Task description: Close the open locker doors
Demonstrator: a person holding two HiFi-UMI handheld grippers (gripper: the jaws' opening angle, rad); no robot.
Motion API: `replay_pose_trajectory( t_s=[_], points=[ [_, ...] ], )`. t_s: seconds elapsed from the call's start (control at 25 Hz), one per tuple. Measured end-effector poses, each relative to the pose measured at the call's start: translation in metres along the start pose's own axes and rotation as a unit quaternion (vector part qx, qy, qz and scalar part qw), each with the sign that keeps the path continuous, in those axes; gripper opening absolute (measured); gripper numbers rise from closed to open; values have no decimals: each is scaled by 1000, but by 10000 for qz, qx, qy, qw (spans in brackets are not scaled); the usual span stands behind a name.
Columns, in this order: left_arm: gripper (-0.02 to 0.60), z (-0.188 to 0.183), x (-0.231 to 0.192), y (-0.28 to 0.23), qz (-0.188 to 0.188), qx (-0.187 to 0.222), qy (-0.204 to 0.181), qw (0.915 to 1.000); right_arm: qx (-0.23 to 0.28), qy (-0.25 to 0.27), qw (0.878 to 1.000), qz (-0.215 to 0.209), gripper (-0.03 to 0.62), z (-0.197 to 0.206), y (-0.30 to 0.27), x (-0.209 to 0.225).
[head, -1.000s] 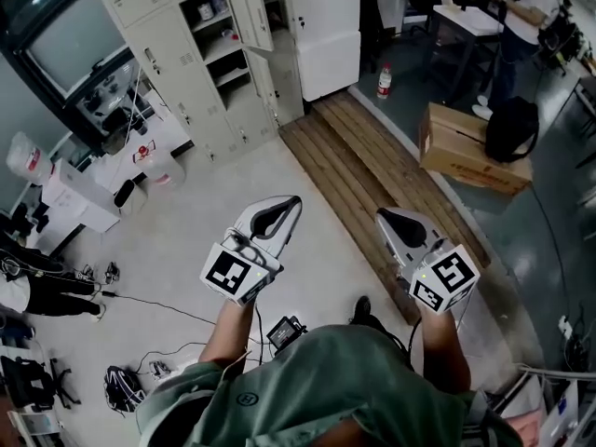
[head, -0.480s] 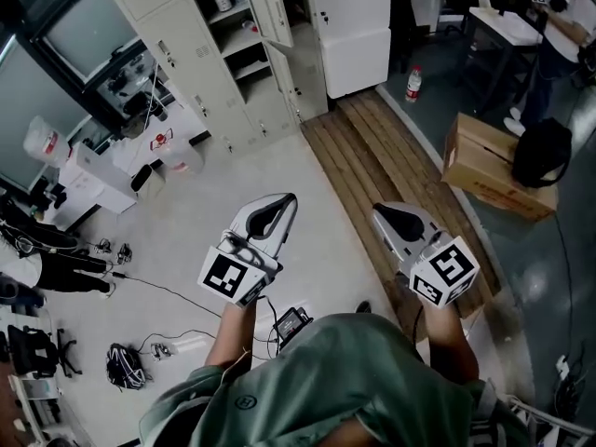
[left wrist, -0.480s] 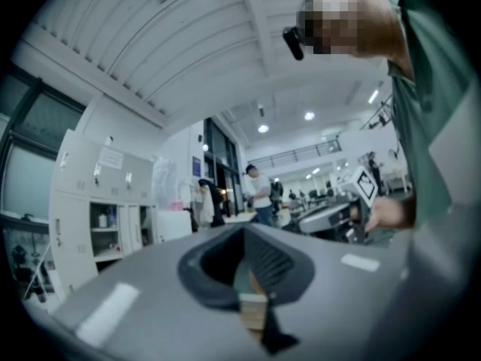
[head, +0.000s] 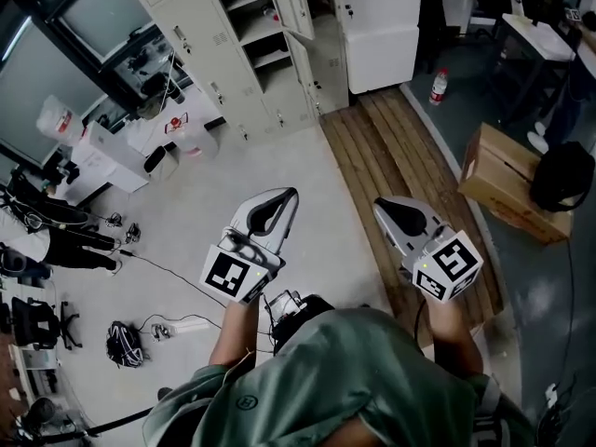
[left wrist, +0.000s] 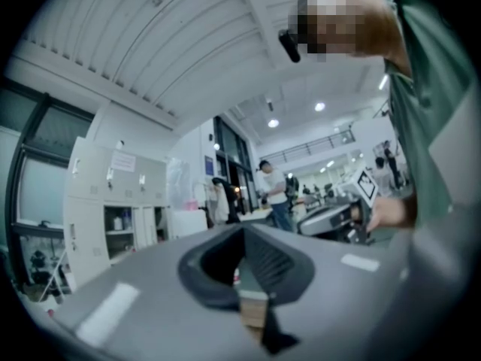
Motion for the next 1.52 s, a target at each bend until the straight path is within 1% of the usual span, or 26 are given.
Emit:
replay_pose_trajectory(
  t_s=[0.12, 0.28, 0.48, 0.64, 0.84, 1.04, 1.16, 1.28, 1.36, 1.52],
  points=[
    [2, 6, -23, 2, -33, 36, 59, 10000, -84, 20, 10000, 8, 6, 2, -22, 4],
    [2, 20, -58, 5, 74, 5, 189, 9998, -108, 26, 9998, 183, 6, -1, -52, 3],
    [2, 21, -104, -1, 293, 149, 96, 9994, -78, 21, 9991, 420, 6, -5, -91, 9],
    [2, 26, -142, 2, 339, 182, 126, 9992, -63, 30, 9990, 448, 6, -8, -129, 8],
    [2, 40, -167, 5, 404, 198, 190, 9988, -64, 25, 9986, 529, 6, -3, -158, 14],
    [2, 49, -188, 4, 275, 197, 325, 9989, -195, 1, 9987, 476, 6, -3, -179, 24],
    [2, 58, -196, -4, 227, 115, 390, 9989, -242, -37, 9988, 414, 6, -1, -190, 39],
    [2, 65, -205, -19, 137, 2, 410, 9991, -253, -106, 9991, 327, 6, 1, -201, 62],
    [2, 68, -213, -30, 27, -52, 356, 9993, -243, -149, 9993, 232, 6, 4, -210, 81],
    [2, 70, -225, -57, -235, -119, 291, 9992, -237, -207, 9995, -80, 6, 8, -230, 119]
  ],
)
Point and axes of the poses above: the fingertips, and each gripper's own axes: y backward along the fingers, x to its right, z out of its underside, the point moved 6 cm from there along y, backward along the fingers, and after that the axes turned 3 degrees about x, right-handed, at the moved point
